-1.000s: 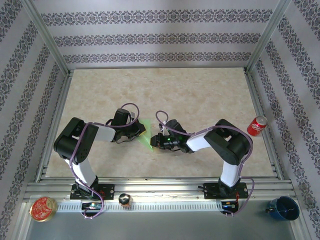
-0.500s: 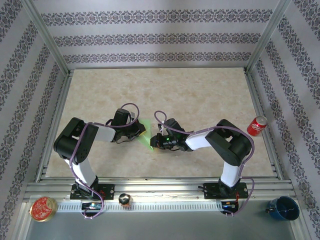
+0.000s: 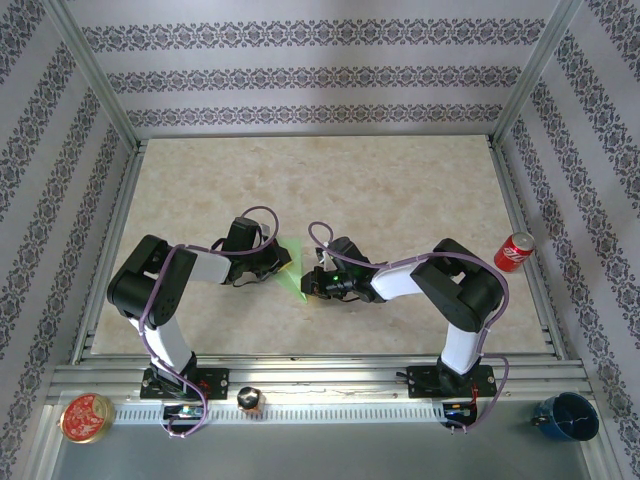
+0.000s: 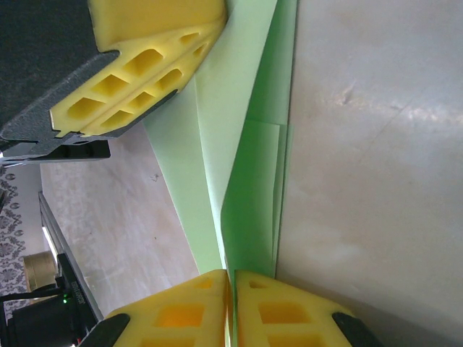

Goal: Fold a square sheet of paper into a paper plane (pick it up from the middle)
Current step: Fourth fold the wing at the center of the table.

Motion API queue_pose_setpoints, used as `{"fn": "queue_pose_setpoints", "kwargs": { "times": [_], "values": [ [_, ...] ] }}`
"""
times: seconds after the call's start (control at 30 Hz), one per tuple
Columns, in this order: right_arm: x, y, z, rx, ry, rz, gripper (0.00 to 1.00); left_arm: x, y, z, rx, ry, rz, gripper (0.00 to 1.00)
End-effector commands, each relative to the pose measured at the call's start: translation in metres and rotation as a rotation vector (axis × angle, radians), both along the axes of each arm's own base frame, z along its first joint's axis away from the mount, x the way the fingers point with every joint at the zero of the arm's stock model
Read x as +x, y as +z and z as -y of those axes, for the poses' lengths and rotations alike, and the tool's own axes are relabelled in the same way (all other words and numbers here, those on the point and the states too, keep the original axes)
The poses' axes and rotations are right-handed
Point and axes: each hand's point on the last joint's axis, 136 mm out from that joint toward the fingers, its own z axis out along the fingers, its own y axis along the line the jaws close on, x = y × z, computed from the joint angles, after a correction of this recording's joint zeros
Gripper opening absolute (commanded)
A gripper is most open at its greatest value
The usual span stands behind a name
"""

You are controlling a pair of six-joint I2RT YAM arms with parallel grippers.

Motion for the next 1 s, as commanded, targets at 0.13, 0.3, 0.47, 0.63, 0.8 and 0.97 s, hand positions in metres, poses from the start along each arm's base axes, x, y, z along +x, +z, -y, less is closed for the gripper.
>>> {"fn": "queue_pose_setpoints", "kwargs": {
  "times": [0.13, 0.3, 0.47, 0.63, 0.8, 0.97],
  "values": [
    [-0.026, -0.023, 0.015, -0.083, 0.017, -0.113, 0.16, -0.01, -0.014, -0.008, 0.033, 0.005, -0.049, 0.04],
    [-0.028, -0.023, 0.014, -0.078, 0.026, -0.134, 0.15, -0.01, -0.014, -0.008, 0.034, 0.006, -0.048, 0.04],
    [-0.031, -0.027, 0.018, -0.092, 0.021, -0.152, 0.14, -0.009, -0.014, -0.008, 0.034, 0.009, -0.049, 0.04],
    [-0.036, -0.027, 0.02, -0.095, 0.027, -0.165, 0.17, -0.009, -0.014, -0.008, 0.034, 0.005, -0.048, 0.04],
    [-0.041, -0.022, 0.023, -0.094, 0.045, -0.169, 0.14, -0.009, -0.014, -0.008, 0.034, 0.009, -0.049, 0.04],
    [-0.045, -0.026, 0.023, -0.098, 0.056, -0.189, 0.07, -0.009, -0.013, -0.008, 0.031, 0.009, -0.047, 0.04]
  ]
}}
